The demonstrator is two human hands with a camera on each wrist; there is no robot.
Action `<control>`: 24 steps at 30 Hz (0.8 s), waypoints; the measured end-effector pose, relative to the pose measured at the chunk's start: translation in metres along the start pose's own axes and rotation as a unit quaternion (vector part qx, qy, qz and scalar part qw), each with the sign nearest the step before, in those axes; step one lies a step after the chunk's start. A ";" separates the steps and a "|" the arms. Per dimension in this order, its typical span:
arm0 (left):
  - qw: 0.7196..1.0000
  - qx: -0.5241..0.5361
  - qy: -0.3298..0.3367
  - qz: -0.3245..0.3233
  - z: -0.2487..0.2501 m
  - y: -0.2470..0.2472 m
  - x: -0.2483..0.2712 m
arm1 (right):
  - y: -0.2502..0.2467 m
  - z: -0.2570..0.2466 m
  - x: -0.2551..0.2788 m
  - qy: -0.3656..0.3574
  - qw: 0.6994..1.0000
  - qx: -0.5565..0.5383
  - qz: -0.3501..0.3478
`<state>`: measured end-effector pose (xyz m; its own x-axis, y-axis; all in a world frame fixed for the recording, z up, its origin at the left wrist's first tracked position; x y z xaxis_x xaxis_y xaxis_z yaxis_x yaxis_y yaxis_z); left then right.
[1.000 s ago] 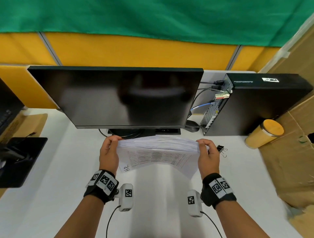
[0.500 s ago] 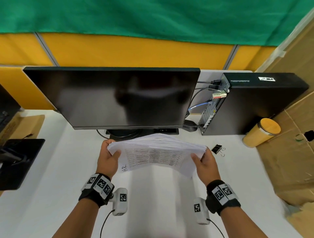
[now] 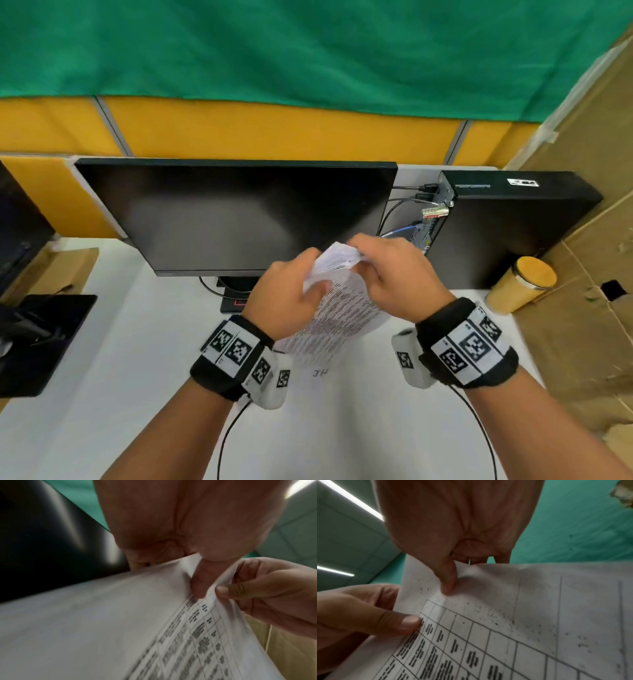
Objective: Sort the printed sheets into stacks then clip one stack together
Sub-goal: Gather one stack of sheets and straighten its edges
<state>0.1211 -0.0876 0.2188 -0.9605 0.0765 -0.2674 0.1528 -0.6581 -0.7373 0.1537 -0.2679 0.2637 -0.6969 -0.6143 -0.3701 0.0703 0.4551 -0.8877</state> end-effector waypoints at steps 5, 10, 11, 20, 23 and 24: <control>0.978 0.183 -0.079 0.062 -0.005 -0.005 0.006 | -0.012 0.018 0.017 0.087 0.983 0.069 0.147; 0.939 0.311 -0.132 0.064 -0.019 -0.005 0.014 | 0.018 0.042 0.060 0.276 0.858 -0.374 0.219; 0.934 0.322 -0.139 0.064 -0.020 -0.004 0.015 | 0.031 0.043 0.064 0.292 0.818 -0.458 0.188; 0.922 0.341 -0.142 0.117 -0.026 0.009 0.031 | 0.062 0.031 0.069 0.288 0.794 -0.487 0.224; 0.913 0.345 -0.181 0.121 -0.042 0.025 0.043 | 0.082 0.029 0.080 0.300 0.813 -0.466 0.179; 0.913 0.340 -0.191 0.123 -0.046 0.029 0.046 | 0.088 0.027 0.083 0.300 0.816 -0.463 0.172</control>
<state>0.0920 -0.0687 0.1572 -0.9476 -0.3168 -0.0417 0.3194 -0.9429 -0.0948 0.1214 -0.2967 0.1476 -0.9932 -0.0479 -0.1062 -0.0407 0.9968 -0.0689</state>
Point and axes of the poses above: each hand's wrist, its own x-axis away from the middle knuckle, its own y-axis out of the palm, z = x × y, the point moved 2 cm from there along -x, towards the middle knuckle, and after that the axes turned 4 degrees about -y, right-handed, at the moved point
